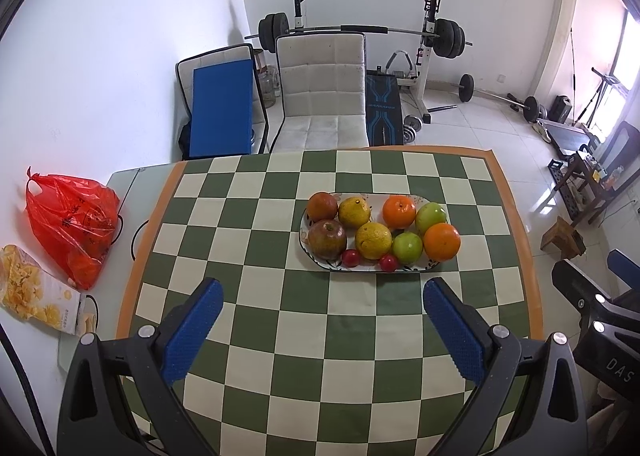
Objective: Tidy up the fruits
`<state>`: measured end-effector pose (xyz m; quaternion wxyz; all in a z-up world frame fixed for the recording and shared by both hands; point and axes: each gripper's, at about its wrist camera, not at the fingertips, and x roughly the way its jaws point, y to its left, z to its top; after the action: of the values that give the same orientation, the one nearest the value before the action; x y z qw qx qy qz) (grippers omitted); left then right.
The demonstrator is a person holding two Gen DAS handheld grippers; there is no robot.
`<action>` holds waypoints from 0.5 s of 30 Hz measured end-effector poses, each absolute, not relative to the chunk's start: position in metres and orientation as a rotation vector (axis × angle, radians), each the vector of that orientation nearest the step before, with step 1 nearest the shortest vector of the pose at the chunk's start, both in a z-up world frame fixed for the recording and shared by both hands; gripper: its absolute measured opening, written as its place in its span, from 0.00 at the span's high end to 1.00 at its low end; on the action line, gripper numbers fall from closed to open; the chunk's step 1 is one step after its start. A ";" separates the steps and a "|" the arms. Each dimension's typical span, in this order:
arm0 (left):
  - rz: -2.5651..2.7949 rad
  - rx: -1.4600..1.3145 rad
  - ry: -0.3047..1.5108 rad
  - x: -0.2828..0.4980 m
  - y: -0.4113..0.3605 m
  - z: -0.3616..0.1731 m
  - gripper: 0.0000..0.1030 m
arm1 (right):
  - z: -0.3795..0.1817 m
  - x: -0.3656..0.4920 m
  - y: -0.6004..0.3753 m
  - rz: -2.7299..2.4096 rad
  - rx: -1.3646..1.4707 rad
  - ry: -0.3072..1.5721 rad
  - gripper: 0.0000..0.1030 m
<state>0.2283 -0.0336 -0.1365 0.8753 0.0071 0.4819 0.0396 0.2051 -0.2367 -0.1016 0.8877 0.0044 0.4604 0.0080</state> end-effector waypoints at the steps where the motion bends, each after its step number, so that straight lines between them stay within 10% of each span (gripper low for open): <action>1: 0.082 0.014 1.007 0.228 -0.034 -0.136 0.00 | -0.101 0.205 -0.237 0.017 0.008 0.958 0.03; 15: 0.082 0.014 1.003 0.228 -0.035 -0.133 0.00 | -0.091 0.200 -0.239 0.017 0.009 0.947 0.03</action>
<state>0.2279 -0.0348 -0.1329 0.8760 0.0068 0.4807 0.0395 0.2005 -0.2387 -0.0914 0.8900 0.0044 0.4559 0.0082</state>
